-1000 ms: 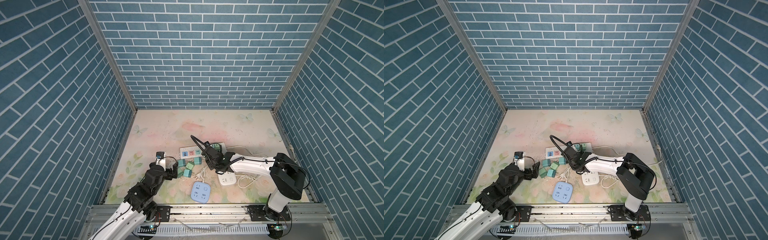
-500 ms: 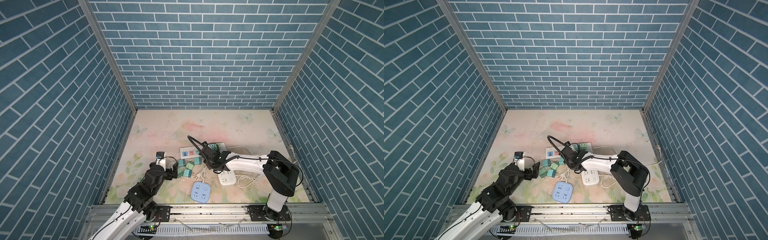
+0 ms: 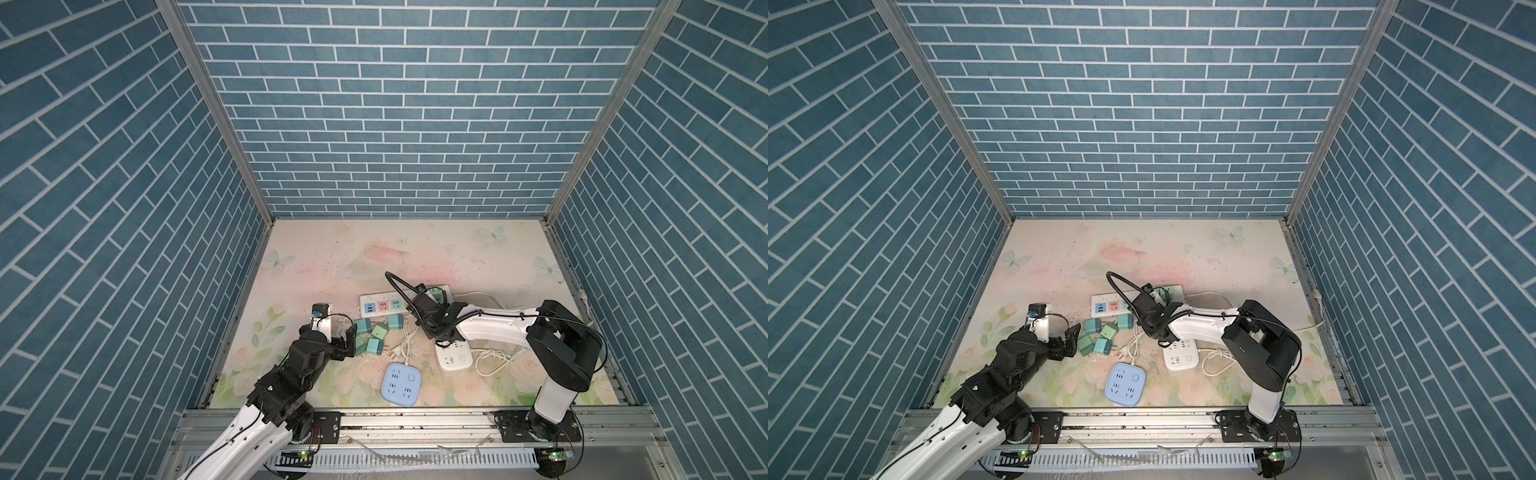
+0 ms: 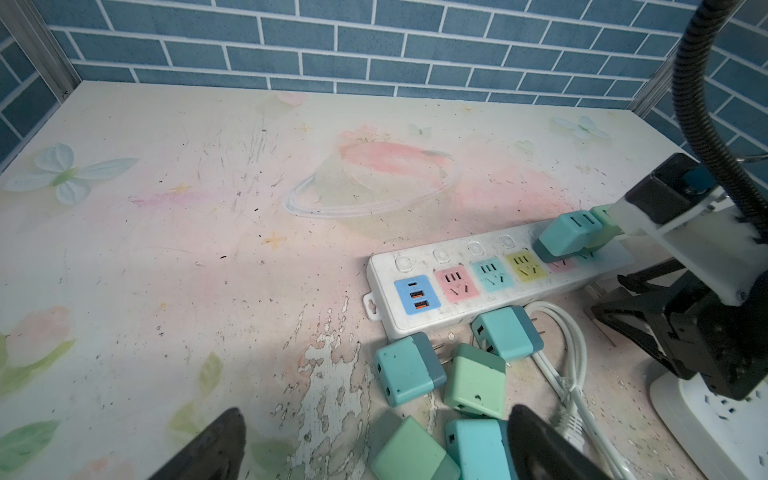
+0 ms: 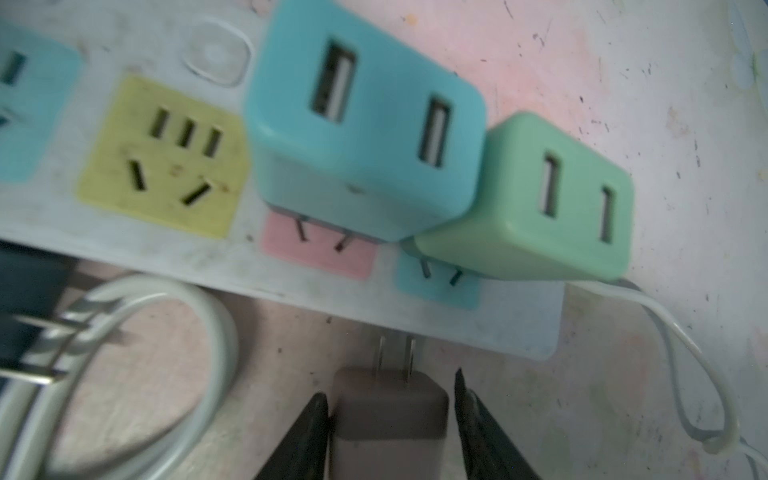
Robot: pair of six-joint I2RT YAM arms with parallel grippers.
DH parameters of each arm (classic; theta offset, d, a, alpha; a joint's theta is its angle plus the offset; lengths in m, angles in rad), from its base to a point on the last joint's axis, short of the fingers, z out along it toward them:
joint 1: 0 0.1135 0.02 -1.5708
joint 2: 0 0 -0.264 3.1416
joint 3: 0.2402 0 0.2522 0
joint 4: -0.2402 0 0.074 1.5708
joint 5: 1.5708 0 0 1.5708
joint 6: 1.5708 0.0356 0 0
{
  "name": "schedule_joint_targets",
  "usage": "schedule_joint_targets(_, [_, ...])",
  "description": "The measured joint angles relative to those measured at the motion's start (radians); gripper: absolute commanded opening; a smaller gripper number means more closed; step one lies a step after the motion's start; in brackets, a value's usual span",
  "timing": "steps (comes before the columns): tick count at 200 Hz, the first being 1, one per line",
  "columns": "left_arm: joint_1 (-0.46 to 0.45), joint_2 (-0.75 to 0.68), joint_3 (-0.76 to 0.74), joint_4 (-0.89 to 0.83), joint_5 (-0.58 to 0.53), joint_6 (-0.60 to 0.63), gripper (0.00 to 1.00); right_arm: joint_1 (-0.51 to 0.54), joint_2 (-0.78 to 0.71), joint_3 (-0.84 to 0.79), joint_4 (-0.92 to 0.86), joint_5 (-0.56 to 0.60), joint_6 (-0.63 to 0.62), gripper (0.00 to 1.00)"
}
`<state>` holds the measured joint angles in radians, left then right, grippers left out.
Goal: Insert the plug
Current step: 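Lower the right gripper toward the pink adapter beside the strip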
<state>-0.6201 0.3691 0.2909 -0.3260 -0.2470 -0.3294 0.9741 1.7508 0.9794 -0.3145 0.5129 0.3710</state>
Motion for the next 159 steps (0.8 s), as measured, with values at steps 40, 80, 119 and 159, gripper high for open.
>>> schedule_joint_targets(40, [0.0,-0.006,0.0,-0.003,0.002,0.0,1.0,-0.04,-0.055,-0.084,0.007,0.001,0.026,0.52])
schedule_joint_targets(80, [0.0,-0.011,0.0,-0.006,0.005,0.0,1.0,-0.055,-0.121,-0.144,0.013,-0.001,0.037,0.53])
schedule_joint_targets(119, [0.0,-0.012,0.0,-0.007,0.005,0.0,1.0,-0.072,-0.22,-0.168,0.013,-0.001,0.038,0.56])
schedule_joint_targets(159, [0.0,-0.024,0.0,-0.012,0.005,0.0,0.99,-0.116,-0.296,-0.208,0.01,-0.011,0.043,0.55])
